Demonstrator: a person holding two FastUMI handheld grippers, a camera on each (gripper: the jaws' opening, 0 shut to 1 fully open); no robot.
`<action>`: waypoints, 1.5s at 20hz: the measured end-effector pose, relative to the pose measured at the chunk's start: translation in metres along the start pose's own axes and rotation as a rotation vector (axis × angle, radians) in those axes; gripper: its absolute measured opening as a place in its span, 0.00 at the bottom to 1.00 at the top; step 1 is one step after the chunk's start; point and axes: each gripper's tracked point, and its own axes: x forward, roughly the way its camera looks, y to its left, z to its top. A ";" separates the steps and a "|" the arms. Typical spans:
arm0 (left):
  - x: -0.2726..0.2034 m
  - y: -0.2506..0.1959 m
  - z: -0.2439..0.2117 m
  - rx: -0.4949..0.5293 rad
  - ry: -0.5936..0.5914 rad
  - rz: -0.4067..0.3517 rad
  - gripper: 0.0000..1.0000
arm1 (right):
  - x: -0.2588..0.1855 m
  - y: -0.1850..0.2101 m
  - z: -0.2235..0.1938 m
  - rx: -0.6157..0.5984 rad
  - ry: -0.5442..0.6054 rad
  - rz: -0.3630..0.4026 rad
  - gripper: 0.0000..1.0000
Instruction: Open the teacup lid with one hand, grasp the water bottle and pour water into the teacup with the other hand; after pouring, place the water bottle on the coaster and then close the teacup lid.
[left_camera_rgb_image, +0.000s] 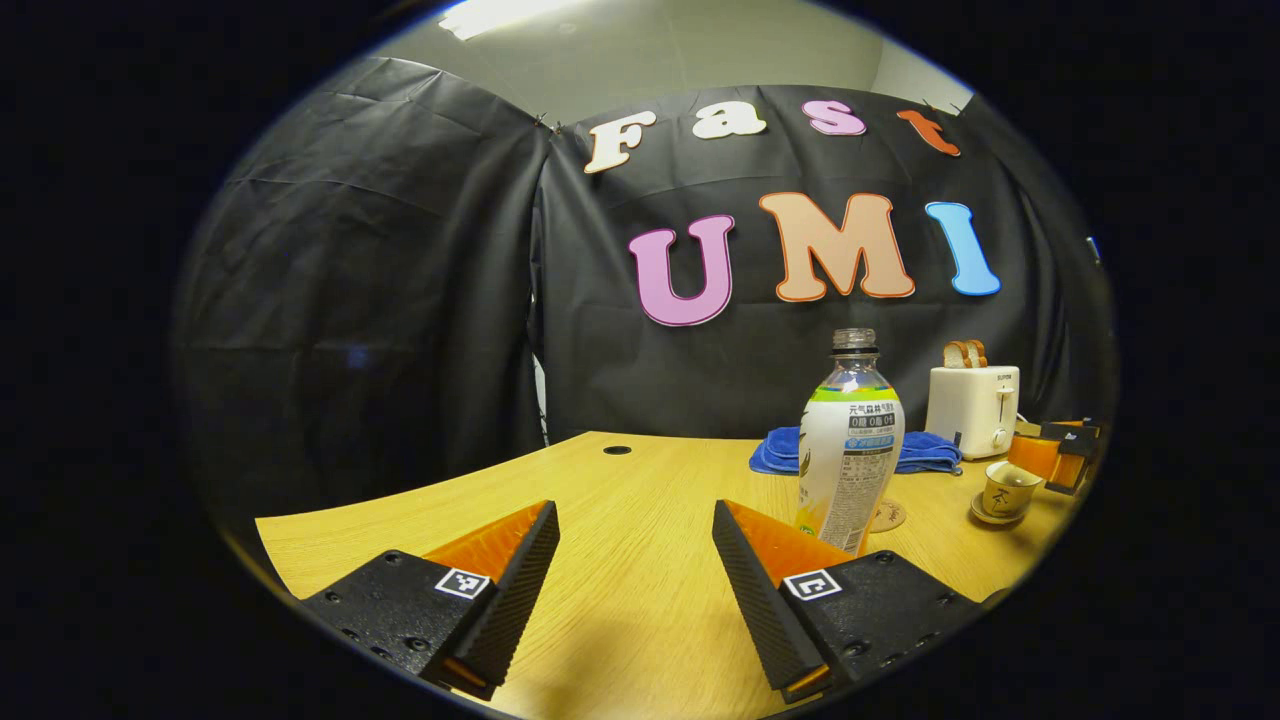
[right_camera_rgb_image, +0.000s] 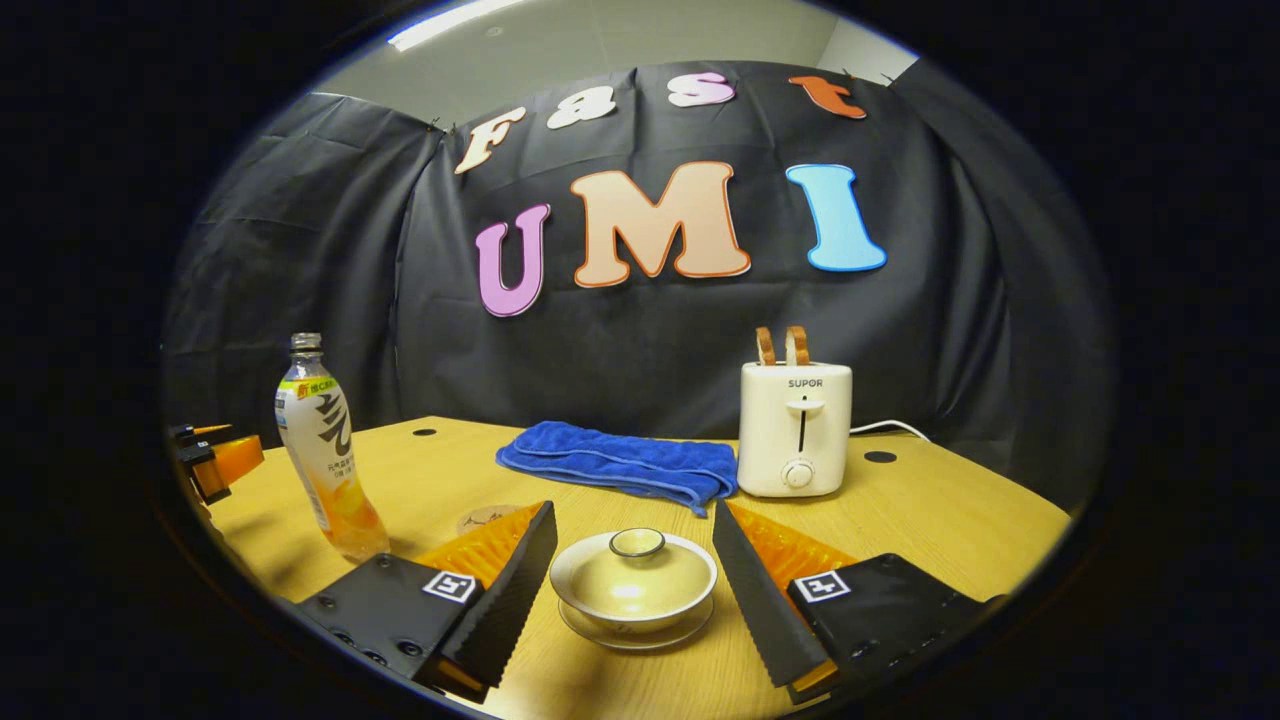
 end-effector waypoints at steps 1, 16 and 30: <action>0.000 0.000 0.001 0.000 0.000 0.000 0.90 | 0.003 0.000 -0.001 0.001 0.017 0.000 0.96; -0.001 -0.002 0.000 -0.001 0.000 -0.011 0.90 | 0.015 -0.002 -0.007 -0.009 0.070 -0.023 0.32; -0.001 -0.015 0.001 0.000 -0.006 -0.081 0.90 | -0.011 -0.017 0.013 -0.001 -0.075 -0.077 0.32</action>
